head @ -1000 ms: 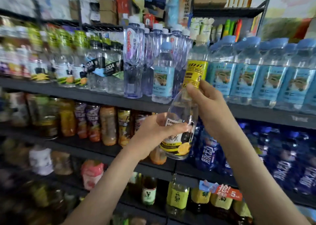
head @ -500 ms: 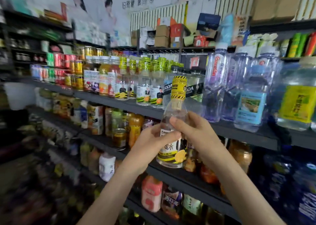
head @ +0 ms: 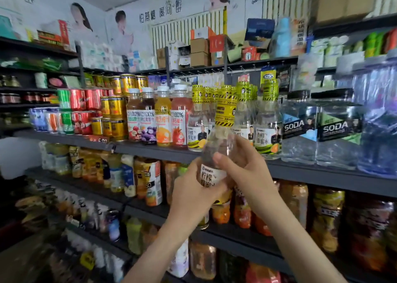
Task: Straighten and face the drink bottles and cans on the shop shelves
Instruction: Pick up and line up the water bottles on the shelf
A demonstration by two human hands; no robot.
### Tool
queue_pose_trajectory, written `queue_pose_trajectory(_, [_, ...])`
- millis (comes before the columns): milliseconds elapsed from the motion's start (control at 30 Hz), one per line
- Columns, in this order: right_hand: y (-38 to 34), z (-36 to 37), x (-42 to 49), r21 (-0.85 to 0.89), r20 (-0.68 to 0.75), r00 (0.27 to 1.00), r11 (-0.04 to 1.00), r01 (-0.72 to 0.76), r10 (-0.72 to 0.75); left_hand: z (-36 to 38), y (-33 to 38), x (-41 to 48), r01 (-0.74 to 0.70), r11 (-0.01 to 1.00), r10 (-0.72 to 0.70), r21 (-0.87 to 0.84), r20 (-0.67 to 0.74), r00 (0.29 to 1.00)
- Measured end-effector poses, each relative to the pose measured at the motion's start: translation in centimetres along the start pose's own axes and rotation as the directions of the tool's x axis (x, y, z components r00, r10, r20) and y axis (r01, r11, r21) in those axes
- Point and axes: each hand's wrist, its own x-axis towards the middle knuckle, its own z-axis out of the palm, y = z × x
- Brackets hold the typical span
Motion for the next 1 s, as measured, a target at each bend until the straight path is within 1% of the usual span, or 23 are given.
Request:
queue_pose_trajectory(67, [0.2,1.1,1.5,-0.140,0.011,0.998,0.989,0.056,-0.055,-0.5,-0.9,1.9,-0.021,1.000,0.021,-0.001,-0.049,0.999])
queue_pose_trajectory(133, [0.7,1.8,2.8,-0.312,-0.004,0.995,0.945,0.096,-0.102,-0.7,-1.8,4.0,-0.052,0.999,0.051,-0.006,-0.081,0.995])
queue_pose_trajectory(200, [1.6,2.2,3.7,-0.422,-0.019,0.991,0.900,0.110,-0.130,-0.4,-2.5,5.9,-0.088,0.996,0.088,0.009,-0.093,0.992])
queue_pose_trajectory(233, [2.0,2.3,4.2,-0.448,-0.032,0.990,0.887,0.108,-0.137,-0.2,-2.6,6.7,-0.100,0.995,0.100,0.004,-0.090,0.991])
queue_pose_trajectory(333, [3.4,2.7,6.0,-0.444,-0.142,0.976,0.892,0.086,-0.164,0.8,-3.2,9.1,-0.157,0.987,0.158,0.021,-0.075,0.985])
queue_pose_trajectory(433, [4.4,3.2,7.3,-0.518,-0.254,0.939,0.853,0.070,-0.231,1.9,-4.1,11.4,-0.267,0.960,0.272,0.080,-0.062,0.960])
queue_pose_trajectory(500, [5.0,3.4,8.0,-0.556,-0.304,0.917,0.830,0.051,-0.260,2.4,-4.8,12.8,-0.319,0.937,0.330,0.142,-0.060,0.942])
queue_pose_trajectory(633, [6.2,4.1,9.4,-0.638,-0.367,0.874,0.770,0.012,-0.318,2.9,-6.3,15.0,-0.362,0.893,0.398,0.269,-0.096,0.912])
queue_pose_trajectory(700, [6.8,4.6,10.1,-0.685,-0.393,0.858,0.727,-0.034,-0.331,2.6,-6.7,15.8,-0.393,0.878,0.417,0.274,-0.032,0.908])
queue_pose_trajectory(767, [6.9,5.3,10.6,-0.725,-0.424,0.845,0.682,-0.100,-0.327,2.2,-6.9,16.6,-0.421,0.874,0.424,0.243,0.041,0.905])
queue_pose_trajectory(800, [6.9,5.7,10.8,-0.740,-0.435,0.839,0.661,-0.126,-0.327,2.1,-6.9,16.9,-0.427,0.875,0.427,0.227,0.053,0.903])
queue_pose_trajectory(900, [6.7,6.7,11.2,-0.763,-0.464,0.811,0.626,-0.161,-0.357,2.0,-7.1,16.8,-0.443,0.873,0.444,0.204,0.043,0.895])
queue_pose_trajectory(1000, [7.2,7.4,11.1,-0.766,-0.489,0.788,0.617,-0.182,-0.374,2.7,-8.2,16.8,-0.477,0.824,0.512,0.307,-0.042,0.858])
